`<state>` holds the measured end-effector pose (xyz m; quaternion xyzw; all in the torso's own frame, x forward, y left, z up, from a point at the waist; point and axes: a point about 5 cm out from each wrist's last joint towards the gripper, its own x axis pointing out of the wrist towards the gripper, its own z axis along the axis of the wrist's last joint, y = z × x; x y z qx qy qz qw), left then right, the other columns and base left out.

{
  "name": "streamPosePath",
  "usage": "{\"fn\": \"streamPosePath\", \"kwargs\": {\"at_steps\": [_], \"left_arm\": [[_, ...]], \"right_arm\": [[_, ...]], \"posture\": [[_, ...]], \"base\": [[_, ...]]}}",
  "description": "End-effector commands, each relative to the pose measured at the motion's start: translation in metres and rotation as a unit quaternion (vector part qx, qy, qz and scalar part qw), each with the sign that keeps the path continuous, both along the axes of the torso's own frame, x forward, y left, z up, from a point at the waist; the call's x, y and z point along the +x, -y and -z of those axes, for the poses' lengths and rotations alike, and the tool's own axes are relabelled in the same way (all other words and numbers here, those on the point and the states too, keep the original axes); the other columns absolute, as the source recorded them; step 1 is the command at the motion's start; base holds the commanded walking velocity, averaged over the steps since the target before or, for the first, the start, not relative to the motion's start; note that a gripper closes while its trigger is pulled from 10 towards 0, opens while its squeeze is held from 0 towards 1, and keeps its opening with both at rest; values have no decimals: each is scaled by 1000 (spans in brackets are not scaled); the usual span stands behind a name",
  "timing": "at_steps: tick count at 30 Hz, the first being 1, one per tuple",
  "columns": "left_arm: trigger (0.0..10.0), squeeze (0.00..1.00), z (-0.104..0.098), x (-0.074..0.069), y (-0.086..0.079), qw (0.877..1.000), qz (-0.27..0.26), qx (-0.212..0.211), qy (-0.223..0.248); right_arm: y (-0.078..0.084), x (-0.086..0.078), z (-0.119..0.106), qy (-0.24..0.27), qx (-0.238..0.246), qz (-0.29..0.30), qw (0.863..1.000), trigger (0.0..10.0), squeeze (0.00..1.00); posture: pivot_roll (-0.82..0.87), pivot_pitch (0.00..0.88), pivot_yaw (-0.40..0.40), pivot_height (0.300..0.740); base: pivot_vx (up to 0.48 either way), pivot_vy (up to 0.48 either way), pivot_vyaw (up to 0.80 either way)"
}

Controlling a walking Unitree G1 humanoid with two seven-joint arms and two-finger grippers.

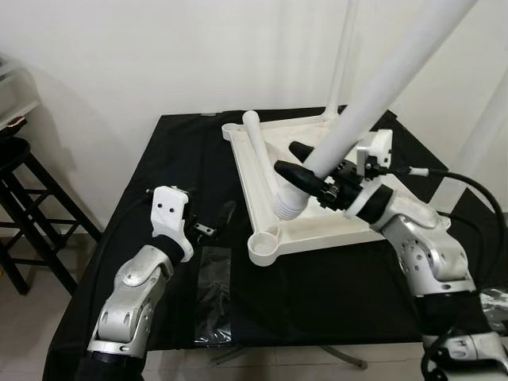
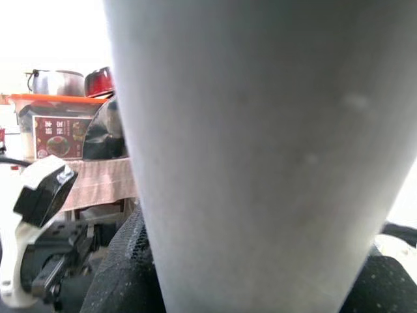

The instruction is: Building children table

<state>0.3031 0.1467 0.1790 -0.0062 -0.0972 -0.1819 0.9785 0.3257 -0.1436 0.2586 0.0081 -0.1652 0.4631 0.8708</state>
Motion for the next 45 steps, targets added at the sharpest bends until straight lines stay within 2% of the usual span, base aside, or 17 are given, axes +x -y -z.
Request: {"fn": "streamPosePath", "kwargs": {"at_steps": [1,7,8,10,12,16,25,26,29,31,34,36,39,40,45], "left_arm": [[10000,0,1,-2,-6,1000,-8,5,-4],[10000,0,-4,-5,-9,1000,-4,0,4],[10000,0,-5,-5,-9,1000,-3,-3,5],[10000,0,-5,-5,-8,1000,-3,-5,5],[10000,0,-4,-4,-5,1000,2,-6,4],[10000,0,-3,-4,3,1000,15,-9,2],[10000,0,-3,-4,5,999,24,-21,1],[10000,0,-4,-5,9,999,33,-25,-1],[10000,0,-4,-5,10,999,36,-26,-2],[10000,0,-3,-5,11,999,34,-24,-5],[10000,0,2,-3,5,1000,14,-15,-17],[10000,0,3,-3,4,1000,11,-14,-18],[10000,0,5,-4,3,1000,10,-7,-22],[10000,0,7,-5,1,1000,8,-4,-24],[10000,0,10,-6,-2,1000,1,4,-31]], "right_arm": [[-9,-1,-3,11,-5,-5,1000,10000,0],[-15,-7,-2,17,15,8,1000,10000,0],[-14,-8,-4,11,39,11,999,10000,0],[-12,-9,-5,6,56,12,998,10000,0],[-11,-8,-1,-2,35,32,999,10000,0],[-8,-12,-4,17,44,26,999,10000,0],[-7,-12,-3,12,34,38,999,10000,0],[-8,-15,0,13,7,21,1000,10000,0],[-9,-21,2,14,-4,-8,1000,10000,0],[-9,-31,4,16,-16,-56,998,10000,0],[-10,-52,9,7,-52,-153,987,10000,0],[-9,-54,10,1,-57,-169,984,10000,0],[-3,-69,17,-24,-102,-243,964,10000,0],[-2,-70,20,-33,-115,-251,960,10000,0],[-4,-67,24,-38,-127,-249,959,10000,0]], "posture": [[-31,73,17,740],[-39,74,24,740],[-41,74,24,740],[-41,74,24,740],[-52,67,29,740],[-59,56,31,740],[-57,44,36,740],[-50,39,35,740],[-39,35,37,740],[-39,36,35,740],[-40,41,33,740],[-40,42,32,740],[-39,47,27,740],[-39,48,26,740],[-37,53,22,740]], "base": [[0,0,0],[173,0,84],[364,0,800],[364,0,800],[364,0,0],[367,0,0],[366,0,0],[0,0,0],[0,0,0],[0,0,0],[0,0,794],[0,0,794],[0,0,794],[0,0,794],[0,0,794]]}}
